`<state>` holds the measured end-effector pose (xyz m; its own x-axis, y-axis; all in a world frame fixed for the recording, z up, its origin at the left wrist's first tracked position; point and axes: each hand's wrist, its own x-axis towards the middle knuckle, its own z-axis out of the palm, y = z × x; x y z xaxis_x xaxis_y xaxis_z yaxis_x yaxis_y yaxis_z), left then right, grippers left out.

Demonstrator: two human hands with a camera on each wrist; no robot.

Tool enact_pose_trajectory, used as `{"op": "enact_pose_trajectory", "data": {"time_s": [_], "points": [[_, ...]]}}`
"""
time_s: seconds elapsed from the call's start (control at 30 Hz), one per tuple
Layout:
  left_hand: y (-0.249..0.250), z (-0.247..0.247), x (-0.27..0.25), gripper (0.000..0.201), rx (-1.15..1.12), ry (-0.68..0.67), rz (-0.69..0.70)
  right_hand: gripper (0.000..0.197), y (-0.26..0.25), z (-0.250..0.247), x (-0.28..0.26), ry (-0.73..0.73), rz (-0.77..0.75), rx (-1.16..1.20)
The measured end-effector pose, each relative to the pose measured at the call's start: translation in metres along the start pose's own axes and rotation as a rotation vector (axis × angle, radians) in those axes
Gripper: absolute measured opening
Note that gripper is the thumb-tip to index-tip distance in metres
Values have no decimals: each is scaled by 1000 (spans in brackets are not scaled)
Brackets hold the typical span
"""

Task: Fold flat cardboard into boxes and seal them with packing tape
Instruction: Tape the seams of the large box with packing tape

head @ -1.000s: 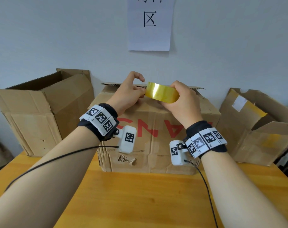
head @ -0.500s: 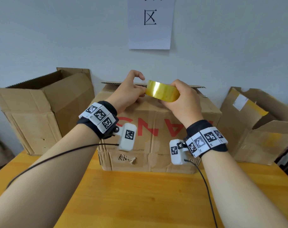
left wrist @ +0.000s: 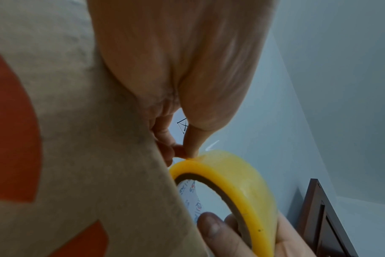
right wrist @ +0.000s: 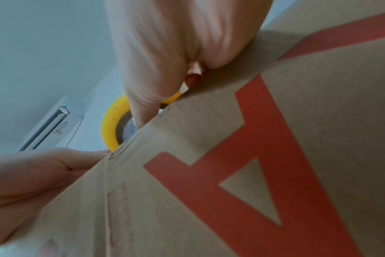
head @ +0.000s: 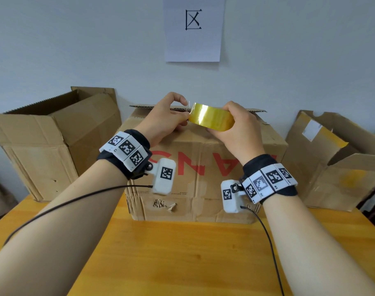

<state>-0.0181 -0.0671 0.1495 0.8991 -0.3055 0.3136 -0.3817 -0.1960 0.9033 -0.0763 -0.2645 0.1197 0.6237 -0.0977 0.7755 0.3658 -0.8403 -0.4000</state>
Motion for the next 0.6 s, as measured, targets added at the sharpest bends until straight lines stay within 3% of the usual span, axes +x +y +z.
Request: {"op": "enact_pose_trajectory", "data": {"time_s": [0.6], "points": [[4, 3, -4, 17, 41, -5, 6, 33, -2, 2, -2, 16, 10, -37]]}}
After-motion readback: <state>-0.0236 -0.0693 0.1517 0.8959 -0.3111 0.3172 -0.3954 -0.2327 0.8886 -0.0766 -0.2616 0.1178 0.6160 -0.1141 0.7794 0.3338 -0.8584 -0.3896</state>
